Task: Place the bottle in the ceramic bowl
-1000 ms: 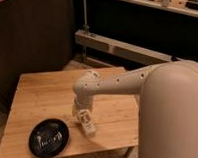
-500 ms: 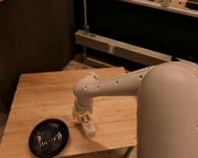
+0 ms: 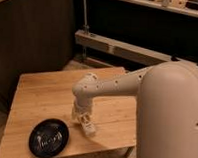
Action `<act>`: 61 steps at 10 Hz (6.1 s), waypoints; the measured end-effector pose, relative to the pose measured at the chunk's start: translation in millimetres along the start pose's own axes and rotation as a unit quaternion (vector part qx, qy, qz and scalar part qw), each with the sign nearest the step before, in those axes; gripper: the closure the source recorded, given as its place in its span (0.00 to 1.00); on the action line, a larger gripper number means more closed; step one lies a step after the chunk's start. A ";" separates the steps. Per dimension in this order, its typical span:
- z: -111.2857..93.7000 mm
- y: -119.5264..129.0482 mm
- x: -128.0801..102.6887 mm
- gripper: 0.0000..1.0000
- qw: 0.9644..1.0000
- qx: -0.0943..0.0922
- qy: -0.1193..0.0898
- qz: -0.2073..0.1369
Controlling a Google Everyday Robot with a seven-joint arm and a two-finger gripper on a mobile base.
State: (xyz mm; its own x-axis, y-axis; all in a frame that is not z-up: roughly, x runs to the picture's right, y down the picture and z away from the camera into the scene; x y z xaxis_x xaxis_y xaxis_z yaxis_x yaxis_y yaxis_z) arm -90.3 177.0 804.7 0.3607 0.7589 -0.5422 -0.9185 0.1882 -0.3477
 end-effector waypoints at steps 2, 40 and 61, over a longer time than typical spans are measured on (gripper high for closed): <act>2.8 1.9 1.4 0.35 1.000 0.002 0.004 -0.002; -85.0 156.6 0.8 1.00 0.984 -0.114 -0.065 -0.122; -47.1 165.4 19.9 0.20 0.967 -0.155 -0.072 -0.188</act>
State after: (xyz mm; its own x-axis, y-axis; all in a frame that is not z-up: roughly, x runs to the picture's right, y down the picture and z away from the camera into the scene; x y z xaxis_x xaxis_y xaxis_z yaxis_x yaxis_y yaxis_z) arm -227.5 193.8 700.3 0.6134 0.7560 -0.2284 -0.6257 0.2887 -0.7247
